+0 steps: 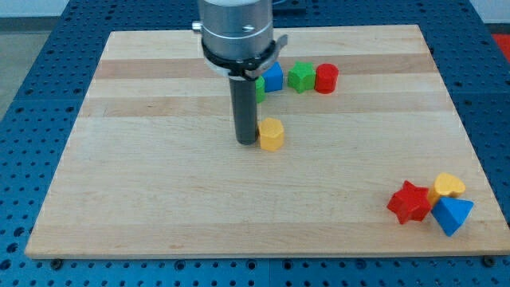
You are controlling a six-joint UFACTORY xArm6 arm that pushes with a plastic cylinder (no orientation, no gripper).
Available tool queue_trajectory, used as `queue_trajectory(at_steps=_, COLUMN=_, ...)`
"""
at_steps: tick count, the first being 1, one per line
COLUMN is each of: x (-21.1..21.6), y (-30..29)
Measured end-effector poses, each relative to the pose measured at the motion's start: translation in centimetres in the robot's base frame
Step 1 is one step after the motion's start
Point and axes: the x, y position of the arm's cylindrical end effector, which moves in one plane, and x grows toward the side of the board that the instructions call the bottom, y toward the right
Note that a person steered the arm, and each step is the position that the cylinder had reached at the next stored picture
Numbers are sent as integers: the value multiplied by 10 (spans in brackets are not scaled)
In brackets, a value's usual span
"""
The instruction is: Place the yellow hexagon top right of the red star
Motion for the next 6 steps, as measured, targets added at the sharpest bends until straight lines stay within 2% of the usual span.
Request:
queue_trajectory(at_steps=5, x=3, y=181)
queue_trajectory(at_steps=6, x=1, y=191)
